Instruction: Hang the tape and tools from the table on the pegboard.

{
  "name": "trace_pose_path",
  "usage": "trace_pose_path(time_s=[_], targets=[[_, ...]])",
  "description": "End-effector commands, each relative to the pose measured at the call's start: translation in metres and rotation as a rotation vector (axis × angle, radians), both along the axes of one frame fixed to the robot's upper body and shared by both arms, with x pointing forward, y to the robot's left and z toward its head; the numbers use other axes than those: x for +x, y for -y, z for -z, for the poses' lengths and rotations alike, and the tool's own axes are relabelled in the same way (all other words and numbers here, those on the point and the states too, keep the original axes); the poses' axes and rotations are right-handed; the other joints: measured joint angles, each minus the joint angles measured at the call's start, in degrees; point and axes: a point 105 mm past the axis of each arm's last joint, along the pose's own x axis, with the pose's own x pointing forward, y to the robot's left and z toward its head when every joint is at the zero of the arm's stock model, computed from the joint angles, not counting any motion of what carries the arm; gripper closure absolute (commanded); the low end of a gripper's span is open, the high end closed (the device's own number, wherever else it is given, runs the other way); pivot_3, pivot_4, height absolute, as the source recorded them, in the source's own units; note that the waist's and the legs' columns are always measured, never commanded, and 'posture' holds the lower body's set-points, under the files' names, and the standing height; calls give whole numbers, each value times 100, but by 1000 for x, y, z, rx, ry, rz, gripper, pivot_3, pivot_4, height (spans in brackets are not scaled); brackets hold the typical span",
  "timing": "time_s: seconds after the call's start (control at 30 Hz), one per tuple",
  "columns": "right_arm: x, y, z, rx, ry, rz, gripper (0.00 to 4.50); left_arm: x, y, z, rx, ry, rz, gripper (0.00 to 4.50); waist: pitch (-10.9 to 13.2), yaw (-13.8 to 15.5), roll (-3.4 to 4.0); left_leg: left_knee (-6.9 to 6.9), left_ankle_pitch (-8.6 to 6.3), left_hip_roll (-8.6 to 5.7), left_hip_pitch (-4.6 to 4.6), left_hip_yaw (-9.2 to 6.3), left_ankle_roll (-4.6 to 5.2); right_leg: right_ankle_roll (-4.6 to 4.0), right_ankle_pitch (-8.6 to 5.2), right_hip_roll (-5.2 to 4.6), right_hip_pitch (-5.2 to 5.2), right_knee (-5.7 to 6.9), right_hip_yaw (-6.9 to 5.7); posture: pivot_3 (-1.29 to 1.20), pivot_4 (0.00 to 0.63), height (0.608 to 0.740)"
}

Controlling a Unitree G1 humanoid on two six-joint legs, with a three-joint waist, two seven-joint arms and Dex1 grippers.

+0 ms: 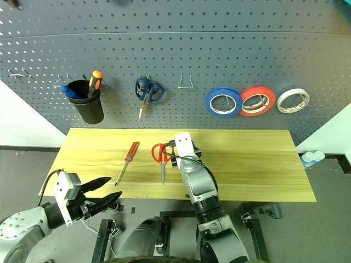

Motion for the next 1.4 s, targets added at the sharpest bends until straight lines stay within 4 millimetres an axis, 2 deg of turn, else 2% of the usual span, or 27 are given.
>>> trace_pose_path(time_s=[0.03,0.67,1.07,1.4], targets=[[1,-10,-5,7,22,-19,23,-5,4,-8,-12,19,5,991,28,-4,-4,0,0,0,0,0,0,-1,0,0,0,0,0,29,238,680],[9,-10,-3,-44,17,-18,23,-33,14,-10,-36,-42,-7,991,400,1,-45,0,0,1,-21,0,1,-2,-1,-5,-19,-1,0,35,304,680],[14,-3,-2,-74,13,15,23,-41,19,-11,-50,-60,-6,991,514,-3,-60,1,0,1,-43,1,0,-1,-1,-4,-38,-1,-1,37,316,680],[23,4,-3,-106,24,29,23,-42,25,-10,-63,-66,2,991,516,-5,-60,2,1,1,-63,1,0,0,0,-4,-53,-1,-2,34,317,680]])
